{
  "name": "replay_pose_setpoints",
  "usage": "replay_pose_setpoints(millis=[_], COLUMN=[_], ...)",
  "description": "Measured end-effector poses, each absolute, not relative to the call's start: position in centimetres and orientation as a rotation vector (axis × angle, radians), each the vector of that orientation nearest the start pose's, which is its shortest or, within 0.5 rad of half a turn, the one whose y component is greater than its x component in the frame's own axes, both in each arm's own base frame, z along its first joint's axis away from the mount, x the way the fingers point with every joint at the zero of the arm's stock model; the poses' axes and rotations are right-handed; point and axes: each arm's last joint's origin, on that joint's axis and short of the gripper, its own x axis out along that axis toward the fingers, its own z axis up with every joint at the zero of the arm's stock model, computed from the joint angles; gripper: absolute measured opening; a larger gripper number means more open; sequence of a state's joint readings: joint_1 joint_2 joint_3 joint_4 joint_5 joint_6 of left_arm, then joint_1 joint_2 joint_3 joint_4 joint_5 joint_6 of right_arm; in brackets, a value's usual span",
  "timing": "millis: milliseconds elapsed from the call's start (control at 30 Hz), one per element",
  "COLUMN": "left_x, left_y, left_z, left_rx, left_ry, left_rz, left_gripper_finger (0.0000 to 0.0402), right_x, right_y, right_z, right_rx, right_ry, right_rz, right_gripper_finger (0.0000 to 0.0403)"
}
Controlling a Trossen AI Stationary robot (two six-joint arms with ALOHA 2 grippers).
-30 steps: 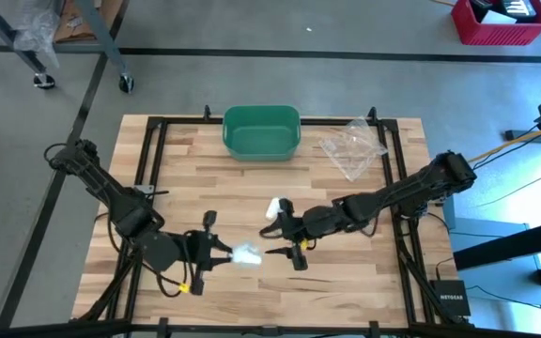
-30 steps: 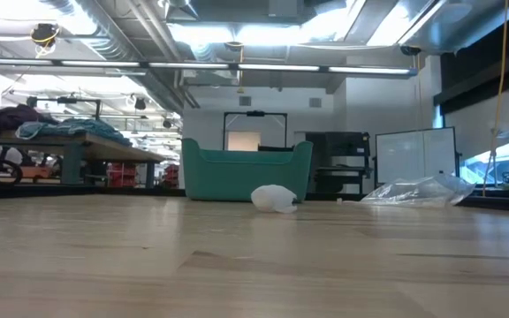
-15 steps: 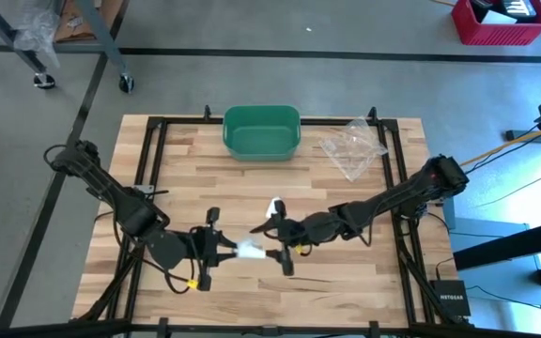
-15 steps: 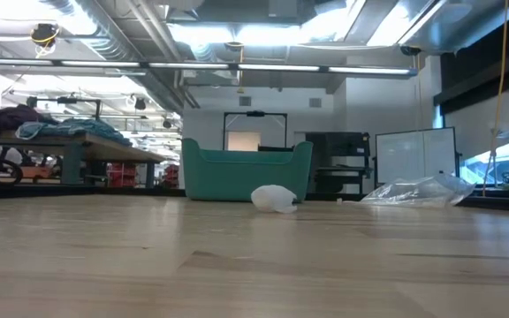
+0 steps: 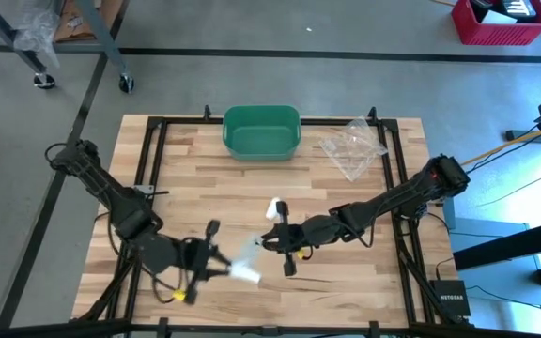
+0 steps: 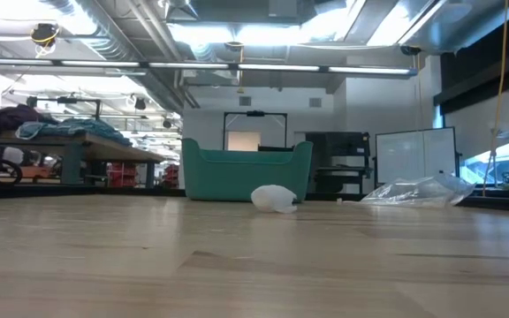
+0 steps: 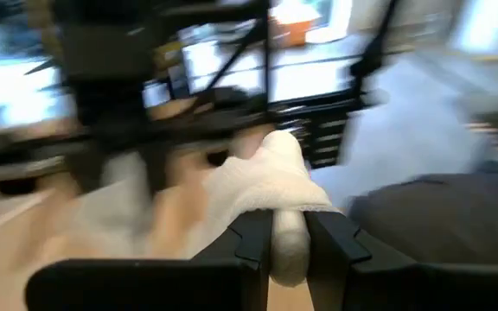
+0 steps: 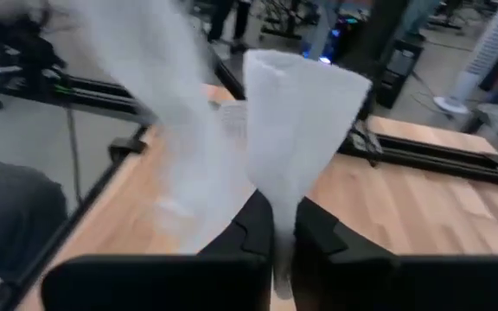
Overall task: Roll bandage
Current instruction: Roll the bottom white bandage
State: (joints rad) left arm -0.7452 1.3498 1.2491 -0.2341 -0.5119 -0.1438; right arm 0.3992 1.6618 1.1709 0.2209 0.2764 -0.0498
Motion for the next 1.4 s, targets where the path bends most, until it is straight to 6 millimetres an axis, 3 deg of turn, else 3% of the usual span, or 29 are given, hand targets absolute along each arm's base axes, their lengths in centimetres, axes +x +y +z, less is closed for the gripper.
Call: replay_pose_setpoints(millis=[167,333,433,600,767,933,1133,1233,1400], left_x=[21.1,20.2,20.3,20.4,20.9,21.5,22.2,22.2,22.2], left_y=[-21.3,-21.0,-20.2,-18.9,-17.9,-17.2,-16.5,-16.5,-16.5], left_z=[38.4,42.6,44.2,46.6,47.0,46.7,46.3,46.4,46.4], left_rx=[0.169,0.265,0.263,0.216,0.201,0.194,0.205,0.202,0.196], left_ry=[0.122,-0.162,-0.197,-0.203,-0.137,-0.103,-0.081,-0.081,-0.081], left_rz=[-0.436,-0.364,-0.281,-0.195,-0.158,-0.127,-0.095,-0.092,-0.097], left_gripper_finger=[0.0040,0.0040,0.0040,0.0040,0.0040,0.0040,0.0040,0.0040,0.0040], right_x=[35.0,35.9,36.1,35.2,33.1,32.0,33.0,32.9,30.1], right_y=[13.4,12.4,11.6,10.0,9.5,10.0,10.2,10.2,9.3], right_z=[27.8,25.2,23.5,22.5,26.2,29.3,29.9,29.7,31.8], right_rx=[-0.164,-0.061,-0.017,-0.015,0.005,0.025,0.032,0.026,0.022], right_ry=[0.306,0.406,0.520,0.689,0.752,0.610,0.485,0.508,0.550], right_rz=[0.081,0.044,-0.004,-0.054,0.017,0.087,0.102,0.104,0.096], right_gripper_finger=[0.0015,0.0013,0.0048,0.0137,0.0205,0.0234,0.0238,0.0237,0.0237])
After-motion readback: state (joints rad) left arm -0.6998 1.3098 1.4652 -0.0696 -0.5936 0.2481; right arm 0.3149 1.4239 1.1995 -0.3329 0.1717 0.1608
